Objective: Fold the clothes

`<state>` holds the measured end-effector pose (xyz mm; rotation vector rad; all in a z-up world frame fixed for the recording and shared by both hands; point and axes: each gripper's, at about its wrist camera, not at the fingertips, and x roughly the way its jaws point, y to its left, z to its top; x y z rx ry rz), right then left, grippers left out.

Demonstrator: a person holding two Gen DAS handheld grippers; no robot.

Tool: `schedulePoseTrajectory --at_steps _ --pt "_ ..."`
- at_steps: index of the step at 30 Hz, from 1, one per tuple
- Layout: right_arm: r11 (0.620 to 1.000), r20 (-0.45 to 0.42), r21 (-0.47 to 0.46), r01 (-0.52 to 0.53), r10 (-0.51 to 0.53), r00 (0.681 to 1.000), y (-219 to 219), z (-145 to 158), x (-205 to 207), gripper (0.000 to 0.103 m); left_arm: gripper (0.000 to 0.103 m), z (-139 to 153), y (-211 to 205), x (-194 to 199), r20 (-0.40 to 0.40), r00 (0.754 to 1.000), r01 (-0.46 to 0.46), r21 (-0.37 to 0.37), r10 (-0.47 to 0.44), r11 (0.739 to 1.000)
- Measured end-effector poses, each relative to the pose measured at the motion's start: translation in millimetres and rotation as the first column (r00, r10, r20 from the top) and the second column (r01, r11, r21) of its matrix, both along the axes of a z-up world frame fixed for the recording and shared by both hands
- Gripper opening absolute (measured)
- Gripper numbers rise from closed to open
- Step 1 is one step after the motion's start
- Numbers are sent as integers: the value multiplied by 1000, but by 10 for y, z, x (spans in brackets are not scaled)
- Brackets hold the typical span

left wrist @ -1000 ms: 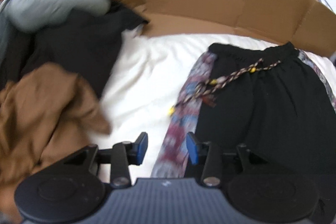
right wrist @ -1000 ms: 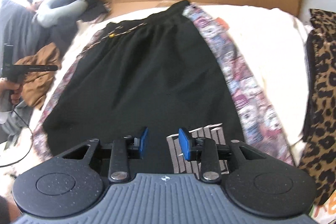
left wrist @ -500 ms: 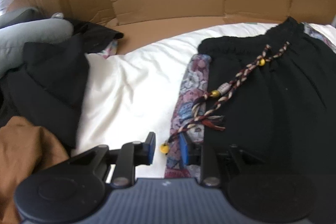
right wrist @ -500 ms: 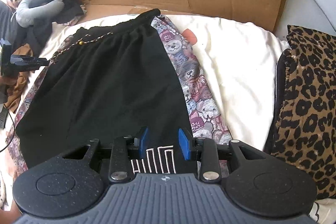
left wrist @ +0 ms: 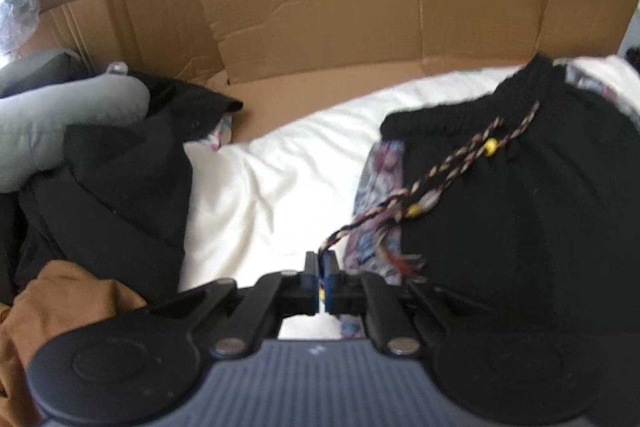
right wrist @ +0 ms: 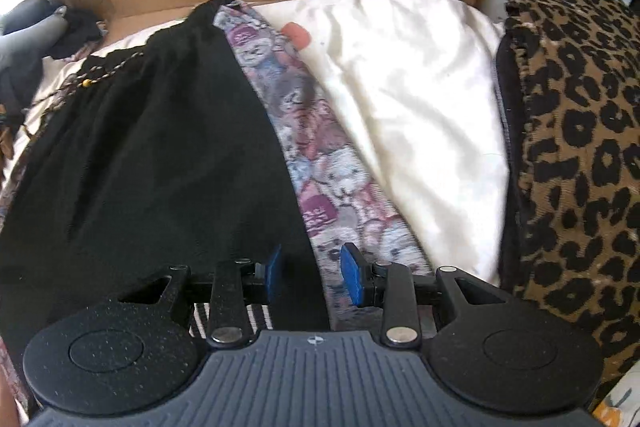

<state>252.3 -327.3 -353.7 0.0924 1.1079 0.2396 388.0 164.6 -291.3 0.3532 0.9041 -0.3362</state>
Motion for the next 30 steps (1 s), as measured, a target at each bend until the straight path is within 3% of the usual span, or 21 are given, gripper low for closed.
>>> schedulePoseTrajectory --at_steps 4,7,11,13,21,30 --pt "1000 8 -5 3 -3 1000 5 55 22 39 2 253 -91 -63 -59 998 30 -86 -35 996" --pt "999 17 -26 -41 41 999 50 311 83 39 2 407 -164 -98 -125 989 60 -164 -81 985" --pt "994 28 -55 -98 100 995 109 652 164 39 2 509 -286 -155 -185 975 62 -301 -122 952" --pt "990 33 -69 -125 127 991 137 822 204 39 7 482 -391 -191 -198 969 77 -335 -150 939" --pt "979 68 -131 -156 166 984 176 1202 396 40 15 341 -465 -264 -205 970 58 -339 -134 939" --pt "987 102 -115 -116 128 986 182 951 736 40 16 252 -136 64 -142 987 -111 -275 74 955"
